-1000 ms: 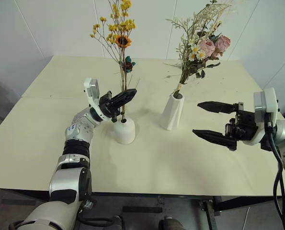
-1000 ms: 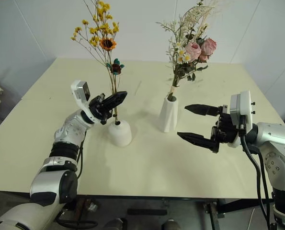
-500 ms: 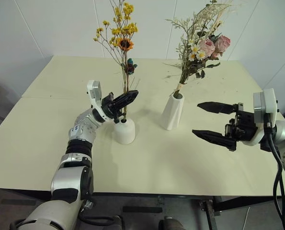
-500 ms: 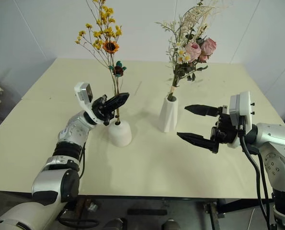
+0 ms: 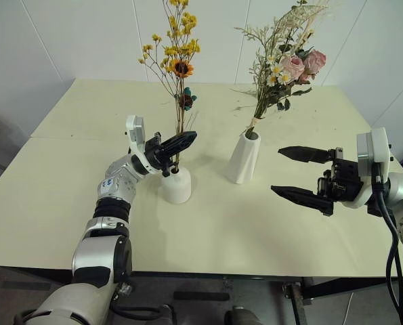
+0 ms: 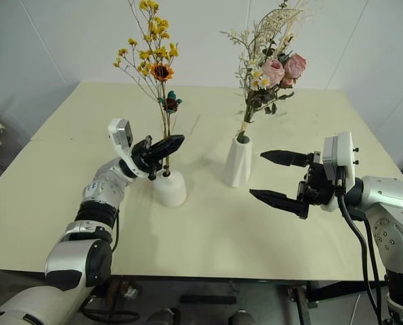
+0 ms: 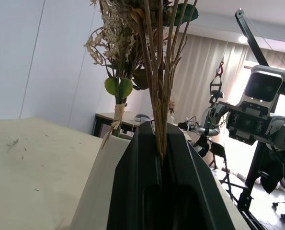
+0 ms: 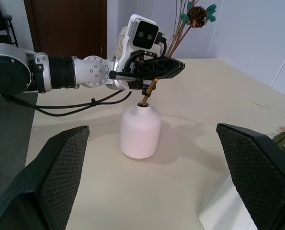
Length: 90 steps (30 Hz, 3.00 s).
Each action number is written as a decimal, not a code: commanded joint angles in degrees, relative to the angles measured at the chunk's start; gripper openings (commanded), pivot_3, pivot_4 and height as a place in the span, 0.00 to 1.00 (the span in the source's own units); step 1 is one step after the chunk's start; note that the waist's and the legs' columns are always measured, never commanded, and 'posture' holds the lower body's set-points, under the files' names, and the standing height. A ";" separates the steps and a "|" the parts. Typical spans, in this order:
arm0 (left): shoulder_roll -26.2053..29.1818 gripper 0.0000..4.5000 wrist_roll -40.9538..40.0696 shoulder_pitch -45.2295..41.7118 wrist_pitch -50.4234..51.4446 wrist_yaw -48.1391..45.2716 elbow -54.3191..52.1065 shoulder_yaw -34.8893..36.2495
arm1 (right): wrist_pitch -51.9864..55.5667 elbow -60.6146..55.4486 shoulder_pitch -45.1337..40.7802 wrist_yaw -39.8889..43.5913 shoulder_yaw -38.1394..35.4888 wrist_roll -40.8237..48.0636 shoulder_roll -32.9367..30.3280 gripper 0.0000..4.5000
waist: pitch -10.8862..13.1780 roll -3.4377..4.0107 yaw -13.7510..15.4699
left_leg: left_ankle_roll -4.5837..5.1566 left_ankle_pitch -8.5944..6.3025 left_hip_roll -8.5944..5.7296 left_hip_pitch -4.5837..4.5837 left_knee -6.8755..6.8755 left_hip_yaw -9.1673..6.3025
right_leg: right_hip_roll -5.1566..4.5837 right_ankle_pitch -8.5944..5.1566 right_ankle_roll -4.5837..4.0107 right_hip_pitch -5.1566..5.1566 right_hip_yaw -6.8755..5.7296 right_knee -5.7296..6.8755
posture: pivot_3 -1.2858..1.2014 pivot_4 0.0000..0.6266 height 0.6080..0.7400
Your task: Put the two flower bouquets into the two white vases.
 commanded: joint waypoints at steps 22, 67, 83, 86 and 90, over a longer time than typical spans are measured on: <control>1.90 0.00 4.40 2.10 -3.26 -0.55 -0.04 -1.84 | -0.89 -1.27 -0.56 -0.09 -0.98 0.92 0.29 1.00 | 0.00 0.00 0.00 | 0.00 0.00 0.00 0.00 0.00 0.00 | 0.00 0.00 0.00 0.00 0.00 0.00 | 0.52 0.24 1.00; 8.24 0.99 12.63 -2.40 -1.78 -1.35 -5.08 -10.80 | -0.62 -0.31 -1.39 0.09 -0.56 0.24 -0.02 1.00 | 0.00 0.00 -0.01 | 0.01 0.00 0.00 0.01 -0.01 0.00 | 0.00 0.00 0.00 0.01 0.00 0.01 | 0.52 0.24 1.00; 18.98 0.99 23.34 -14.77 10.20 -5.38 -12.13 -23.77 | -1.60 0.38 -1.21 -0.04 0.04 -0.54 1.18 1.00 | 0.01 0.01 0.10 | 0.03 -0.01 -0.01 -0.01 -0.03 -0.01 | 0.03 0.00 0.00 0.01 0.00 -0.04 | 0.52 0.24 1.00; 17.37 0.99 25.77 -18.66 8.64 -6.10 -8.27 -26.17 | -1.86 0.48 -1.46 -0.15 0.56 -0.89 1.86 1.00 | 0.01 0.01 -0.01 | 0.04 -0.02 -0.01 -0.01 -0.06 0.00 | 0.03 0.00 0.00 0.02 0.01 -0.07 | 0.52 0.24 1.00; 15.89 0.99 29.72 -21.34 7.49 -6.64 -3.03 -29.53 | -2.13 -0.06 -0.75 -0.36 0.40 -0.79 2.09 1.00 | 0.03 0.03 -0.24 | 0.04 -0.02 -0.01 -0.01 -0.09 0.01 | 0.04 0.00 0.00 -0.01 0.02 -0.09 | 0.52 0.24 1.00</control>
